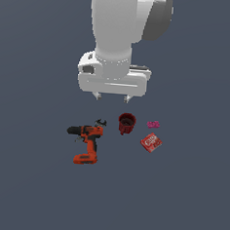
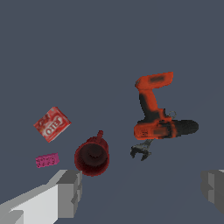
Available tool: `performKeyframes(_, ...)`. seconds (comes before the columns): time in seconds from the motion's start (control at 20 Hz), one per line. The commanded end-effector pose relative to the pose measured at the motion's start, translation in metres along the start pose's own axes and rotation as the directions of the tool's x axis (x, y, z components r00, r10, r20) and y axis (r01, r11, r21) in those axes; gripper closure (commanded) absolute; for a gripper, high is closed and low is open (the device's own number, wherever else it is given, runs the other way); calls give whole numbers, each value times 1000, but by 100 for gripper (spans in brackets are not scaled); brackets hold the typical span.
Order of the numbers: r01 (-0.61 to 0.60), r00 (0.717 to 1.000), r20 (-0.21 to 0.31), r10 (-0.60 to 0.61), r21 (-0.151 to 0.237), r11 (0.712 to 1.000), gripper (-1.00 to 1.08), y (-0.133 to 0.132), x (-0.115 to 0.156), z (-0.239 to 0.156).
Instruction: Pick up a designated object from a clutter of objects.
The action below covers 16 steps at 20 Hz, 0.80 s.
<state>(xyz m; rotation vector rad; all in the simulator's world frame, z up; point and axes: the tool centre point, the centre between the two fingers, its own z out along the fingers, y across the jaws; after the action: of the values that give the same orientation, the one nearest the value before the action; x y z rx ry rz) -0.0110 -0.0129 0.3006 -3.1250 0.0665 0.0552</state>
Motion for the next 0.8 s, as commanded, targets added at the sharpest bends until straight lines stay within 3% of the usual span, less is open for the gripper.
performKeyframes(0.0,0,1000,0,0,0,1000,-92,0,0,0)
performKeyframes(0.75,37,999,-26,-37,-7,999,-92,-1,5,-14)
